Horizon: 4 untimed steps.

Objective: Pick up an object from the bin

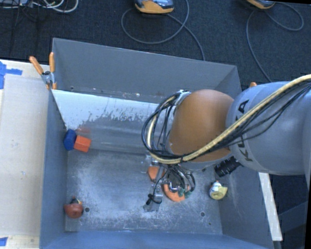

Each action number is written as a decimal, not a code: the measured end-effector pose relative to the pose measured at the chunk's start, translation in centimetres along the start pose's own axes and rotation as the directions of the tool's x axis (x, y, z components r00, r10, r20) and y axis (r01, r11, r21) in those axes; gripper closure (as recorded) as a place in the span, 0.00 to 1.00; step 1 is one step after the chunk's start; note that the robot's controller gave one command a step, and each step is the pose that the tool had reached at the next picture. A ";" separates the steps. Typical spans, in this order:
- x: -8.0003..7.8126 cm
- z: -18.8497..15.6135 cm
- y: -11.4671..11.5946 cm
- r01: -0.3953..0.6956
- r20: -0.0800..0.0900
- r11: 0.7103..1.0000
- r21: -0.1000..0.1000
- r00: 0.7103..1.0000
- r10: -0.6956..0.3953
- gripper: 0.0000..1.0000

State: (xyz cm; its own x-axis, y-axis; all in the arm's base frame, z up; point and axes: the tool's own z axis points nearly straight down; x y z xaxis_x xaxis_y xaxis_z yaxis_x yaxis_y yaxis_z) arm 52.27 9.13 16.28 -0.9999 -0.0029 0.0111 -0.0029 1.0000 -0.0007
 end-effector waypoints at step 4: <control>-2.6 2.8 -7.9 -0.177 -0.011 0.984 0.000 0.984 0.177 0.00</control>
Offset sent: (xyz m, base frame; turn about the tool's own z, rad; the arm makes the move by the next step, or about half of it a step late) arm 0.0651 -0.0699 0.0216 0.1356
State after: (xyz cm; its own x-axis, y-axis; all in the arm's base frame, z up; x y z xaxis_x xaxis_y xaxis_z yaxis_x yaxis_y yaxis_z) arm 54.90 1.23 13.44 -0.9845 0.1738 0.0220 0.1738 0.9848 -0.0024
